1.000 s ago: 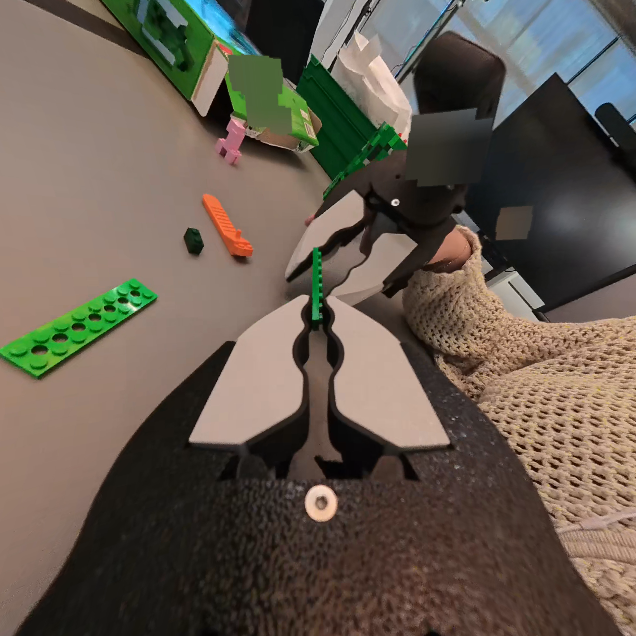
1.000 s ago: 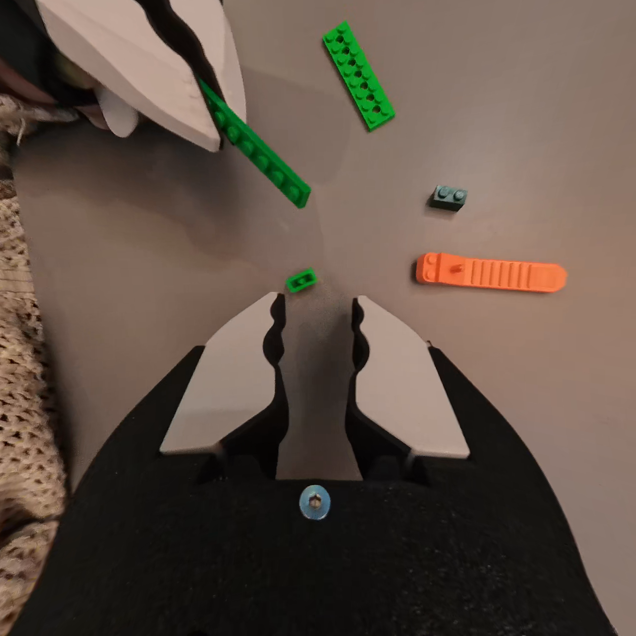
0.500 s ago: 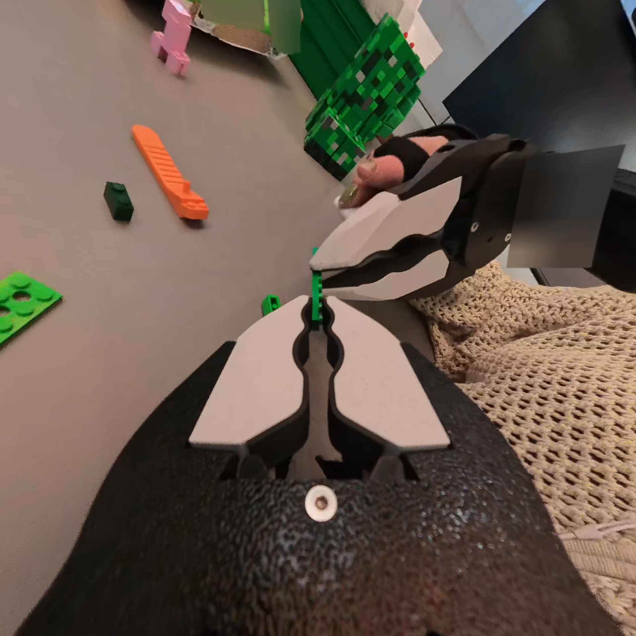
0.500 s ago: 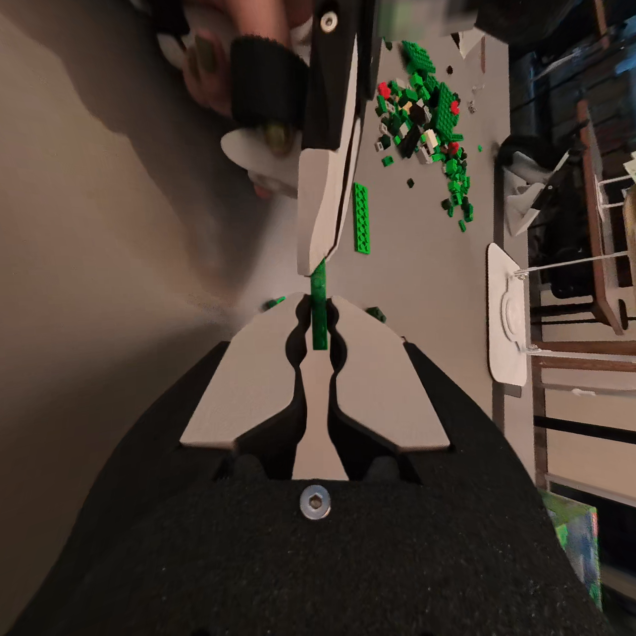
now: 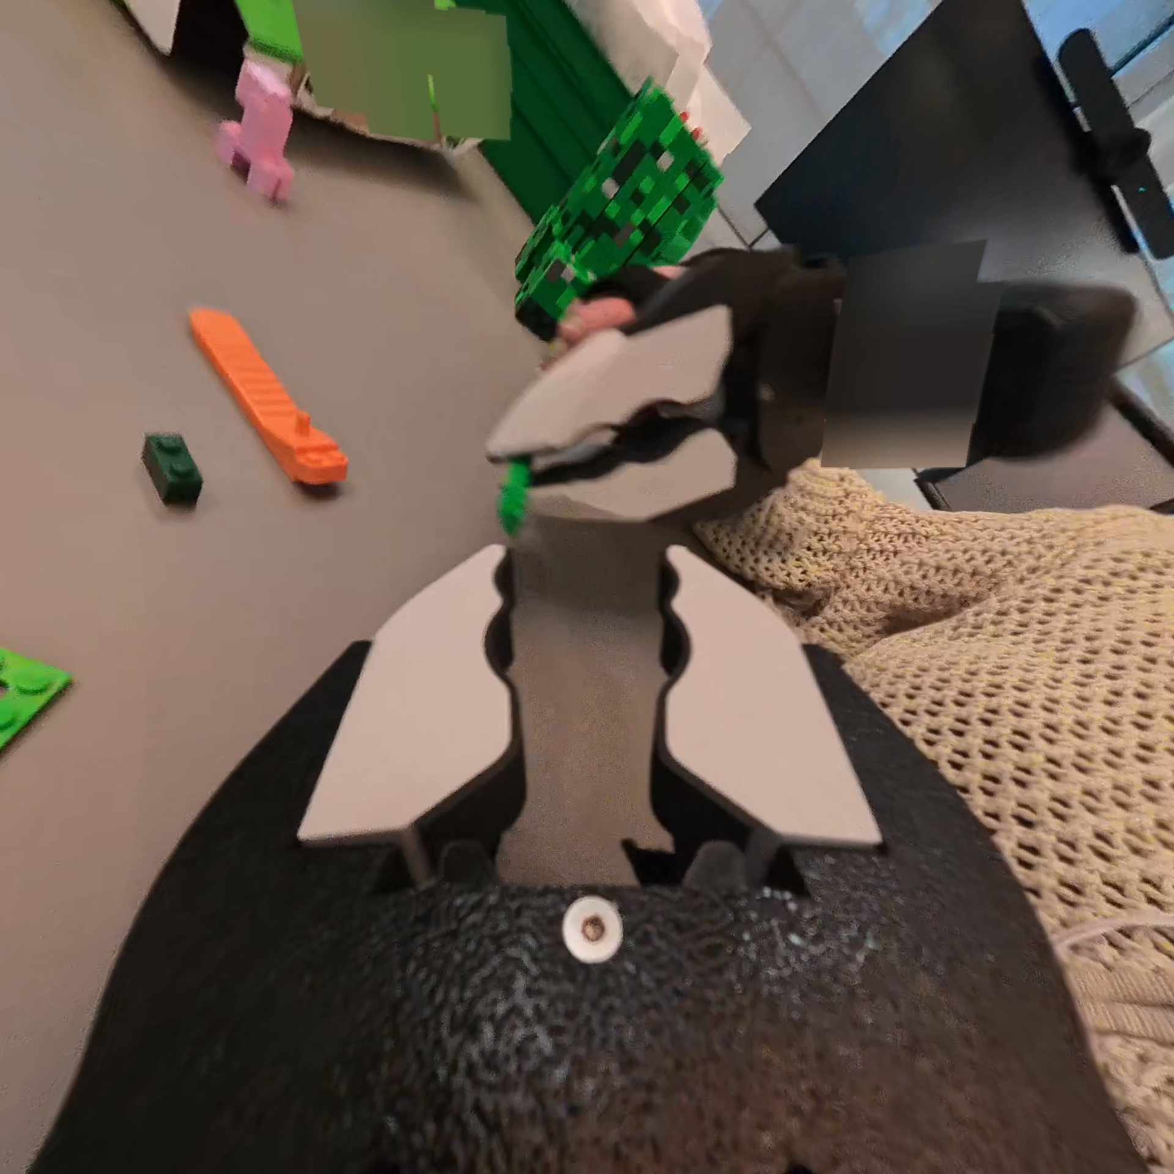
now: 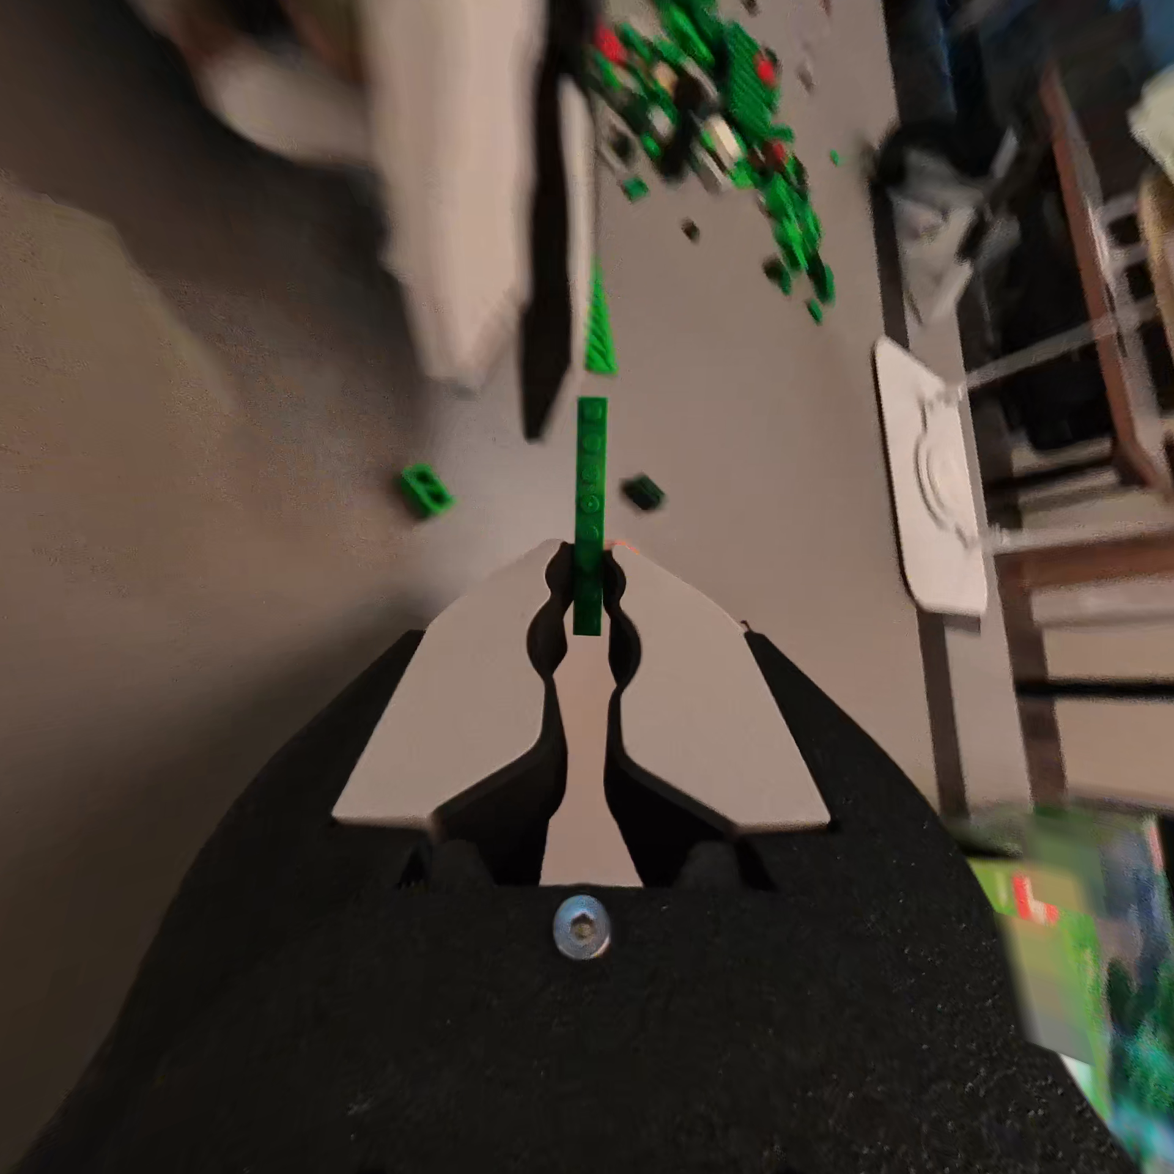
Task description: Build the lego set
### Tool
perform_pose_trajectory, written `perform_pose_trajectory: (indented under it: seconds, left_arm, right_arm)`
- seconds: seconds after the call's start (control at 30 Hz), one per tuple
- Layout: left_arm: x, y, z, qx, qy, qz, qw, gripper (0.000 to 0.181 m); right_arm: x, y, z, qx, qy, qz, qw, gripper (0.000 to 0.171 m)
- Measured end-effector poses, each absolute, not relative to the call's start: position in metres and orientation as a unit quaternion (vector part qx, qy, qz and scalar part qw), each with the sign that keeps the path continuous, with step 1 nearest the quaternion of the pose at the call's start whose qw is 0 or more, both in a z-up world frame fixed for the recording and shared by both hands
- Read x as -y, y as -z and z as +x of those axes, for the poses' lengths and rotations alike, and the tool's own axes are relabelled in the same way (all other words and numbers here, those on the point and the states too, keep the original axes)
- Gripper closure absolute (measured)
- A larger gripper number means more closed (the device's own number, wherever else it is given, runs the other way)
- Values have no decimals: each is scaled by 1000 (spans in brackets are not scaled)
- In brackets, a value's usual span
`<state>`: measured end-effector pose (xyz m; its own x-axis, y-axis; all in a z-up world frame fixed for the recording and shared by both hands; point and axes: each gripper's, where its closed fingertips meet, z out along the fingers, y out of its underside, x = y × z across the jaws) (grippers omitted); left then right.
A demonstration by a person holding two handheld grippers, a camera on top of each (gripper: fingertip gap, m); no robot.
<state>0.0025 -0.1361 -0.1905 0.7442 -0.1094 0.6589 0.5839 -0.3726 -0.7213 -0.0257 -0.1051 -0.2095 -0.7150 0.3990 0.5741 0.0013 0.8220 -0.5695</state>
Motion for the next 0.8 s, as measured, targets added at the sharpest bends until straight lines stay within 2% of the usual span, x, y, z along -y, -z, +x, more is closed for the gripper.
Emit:
perform_pose_trajectory:
  seconds: [0.03, 0.23, 0.53, 0.8]
  left_arm:
    - [137, 187, -1, 151, 313, -760, 550, 133]
    - [150, 191, -31, 172, 227, -755, 590, 137]
    - [152, 201, -34, 157, 162, -784, 579, 138]
    - [152, 201, -32, 154, 162, -783, 580, 138]
  right_arm:
    - [92, 212, -35, 881, -272, -151, 356, 163]
    - [48, 243, -61, 884, -266, -315, 220, 163]
    - [39, 256, -65, 901, -223, -350, 125, 163]
    - [39, 256, -67, 904, -207, -351, 129, 162]
